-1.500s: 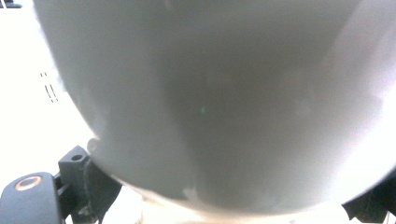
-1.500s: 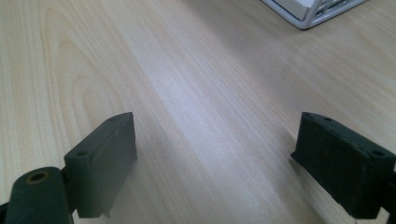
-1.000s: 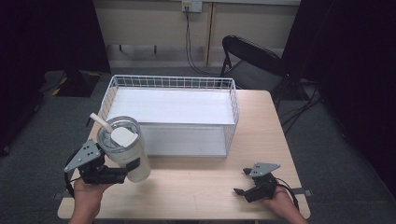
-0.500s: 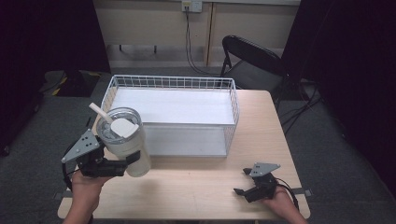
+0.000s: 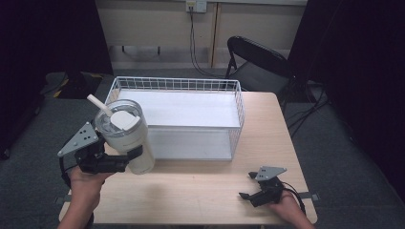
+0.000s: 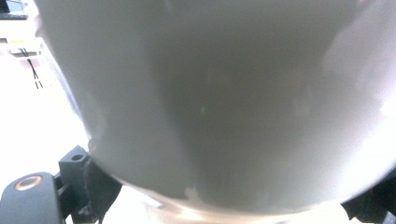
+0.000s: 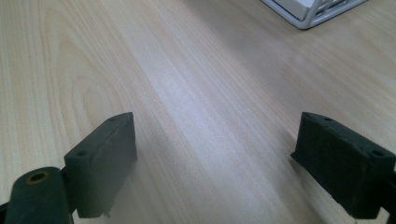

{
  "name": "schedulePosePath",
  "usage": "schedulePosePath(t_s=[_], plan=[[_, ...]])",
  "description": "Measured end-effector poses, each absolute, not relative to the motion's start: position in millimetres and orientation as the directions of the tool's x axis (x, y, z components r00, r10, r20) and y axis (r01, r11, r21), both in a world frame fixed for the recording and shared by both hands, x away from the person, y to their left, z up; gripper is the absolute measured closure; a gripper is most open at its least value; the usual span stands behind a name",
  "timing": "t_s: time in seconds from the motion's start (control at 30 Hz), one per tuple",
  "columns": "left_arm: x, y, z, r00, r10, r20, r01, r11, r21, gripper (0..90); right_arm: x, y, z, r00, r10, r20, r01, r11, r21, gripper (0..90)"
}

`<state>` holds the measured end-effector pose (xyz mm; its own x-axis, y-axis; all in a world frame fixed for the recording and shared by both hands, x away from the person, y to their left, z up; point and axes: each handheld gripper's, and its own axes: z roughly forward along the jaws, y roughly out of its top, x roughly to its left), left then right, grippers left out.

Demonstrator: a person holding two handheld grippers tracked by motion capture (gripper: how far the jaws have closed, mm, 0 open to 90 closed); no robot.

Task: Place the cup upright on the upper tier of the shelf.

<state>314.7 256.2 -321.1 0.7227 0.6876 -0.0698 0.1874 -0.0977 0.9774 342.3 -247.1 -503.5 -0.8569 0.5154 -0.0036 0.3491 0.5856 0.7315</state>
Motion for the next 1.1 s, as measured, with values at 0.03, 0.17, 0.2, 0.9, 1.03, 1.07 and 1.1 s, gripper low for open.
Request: schedulePosePath(t_s=[0.03, 0.17, 0.2, 0.9, 1.03, 1.07, 1.1], plan=[[315, 256, -319, 0.721, 0.689, -0.073, 0.191, -0.096, 0.977, 10.1, 342, -247, -503, -0.857, 0.515, -0.004, 0.349, 0.586, 0.731, 12.2], [316, 257, -312, 0.720, 0.691, -0.070, 0.187, -0.096, 0.978, 10.1, 342, -247, -503, -0.857, 0.515, -0.004, 0.349, 0.586, 0.731, 12.2], [317, 256, -310, 0.721, 0.690, -0.070, 0.188, -0.097, 0.977, 10.1, 342, -247, -503, -0.857, 0.515, -0.004, 0.349, 0.586, 0.732, 12.2], [324, 251, -269, 0.716, 0.695, -0.072, 0.202, -0.107, 0.973, 10.1, 342, -247, -504, -0.857, 0.515, -0.005, 0.347, 0.586, 0.732, 12.2], [325, 251, -262, 0.714, 0.698, -0.064, 0.199, -0.115, 0.973, 10.1, 342, -247, -504, -0.856, 0.516, -0.004, 0.348, 0.585, 0.733, 12.2], [325, 251, -260, 0.715, 0.696, -0.063, 0.196, -0.113, 0.974, 10.1, 342, -247, -504, -0.856, 0.516, -0.004, 0.348, 0.584, 0.733, 12.2], [326, 251, -259, 0.715, 0.696, -0.060, 0.194, -0.115, 0.974, 10.1, 342, -247, -504, -0.856, 0.516, -0.005, 0.348, 0.584, 0.733, 12.2]])
